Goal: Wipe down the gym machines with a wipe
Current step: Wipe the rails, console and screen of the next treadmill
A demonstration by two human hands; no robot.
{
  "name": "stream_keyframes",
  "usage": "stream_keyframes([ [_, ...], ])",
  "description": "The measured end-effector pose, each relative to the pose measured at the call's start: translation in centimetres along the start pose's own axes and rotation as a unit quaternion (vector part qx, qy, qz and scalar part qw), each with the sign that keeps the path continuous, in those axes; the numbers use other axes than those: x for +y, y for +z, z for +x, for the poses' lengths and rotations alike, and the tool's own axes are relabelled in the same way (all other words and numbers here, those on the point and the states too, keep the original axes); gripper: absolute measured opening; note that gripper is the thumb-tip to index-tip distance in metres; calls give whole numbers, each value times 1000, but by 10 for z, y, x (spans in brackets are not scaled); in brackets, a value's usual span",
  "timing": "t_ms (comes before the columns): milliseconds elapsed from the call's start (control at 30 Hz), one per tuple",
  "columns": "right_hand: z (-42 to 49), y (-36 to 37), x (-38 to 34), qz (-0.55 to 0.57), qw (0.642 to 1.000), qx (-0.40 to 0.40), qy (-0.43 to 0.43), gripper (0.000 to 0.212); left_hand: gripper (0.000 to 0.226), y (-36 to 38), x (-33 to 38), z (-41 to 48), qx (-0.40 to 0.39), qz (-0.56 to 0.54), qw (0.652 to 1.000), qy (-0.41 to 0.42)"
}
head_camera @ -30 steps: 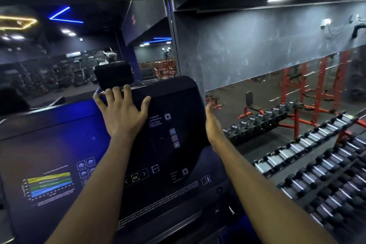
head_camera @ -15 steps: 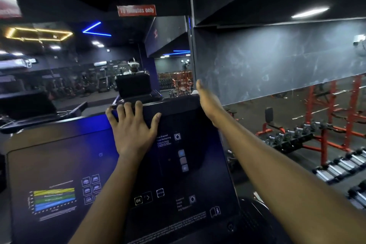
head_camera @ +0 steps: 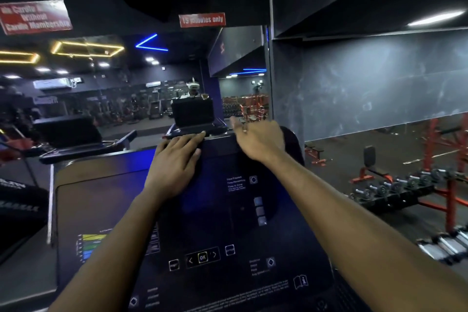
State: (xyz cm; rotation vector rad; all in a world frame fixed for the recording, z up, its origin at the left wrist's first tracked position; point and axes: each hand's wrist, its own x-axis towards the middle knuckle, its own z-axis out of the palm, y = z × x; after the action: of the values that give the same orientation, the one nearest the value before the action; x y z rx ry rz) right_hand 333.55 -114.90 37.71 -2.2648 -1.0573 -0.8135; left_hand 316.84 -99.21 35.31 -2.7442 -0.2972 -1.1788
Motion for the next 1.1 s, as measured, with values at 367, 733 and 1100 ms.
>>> stream_keyframes([
  [367, -11, 26, -56, -31, 998, 58, 25, 89, 37, -38, -72, -31, -33, 37, 991, -123],
  [733, -16, 34, -93, -3, 998, 56, 5, 76, 39, -48, -104, -35, -66, 1, 998, -19],
  [1100, -28, 33, -122, 83, 995, 48, 26, 72, 41, -51, -110, -36, -68, -56, 996, -4],
])
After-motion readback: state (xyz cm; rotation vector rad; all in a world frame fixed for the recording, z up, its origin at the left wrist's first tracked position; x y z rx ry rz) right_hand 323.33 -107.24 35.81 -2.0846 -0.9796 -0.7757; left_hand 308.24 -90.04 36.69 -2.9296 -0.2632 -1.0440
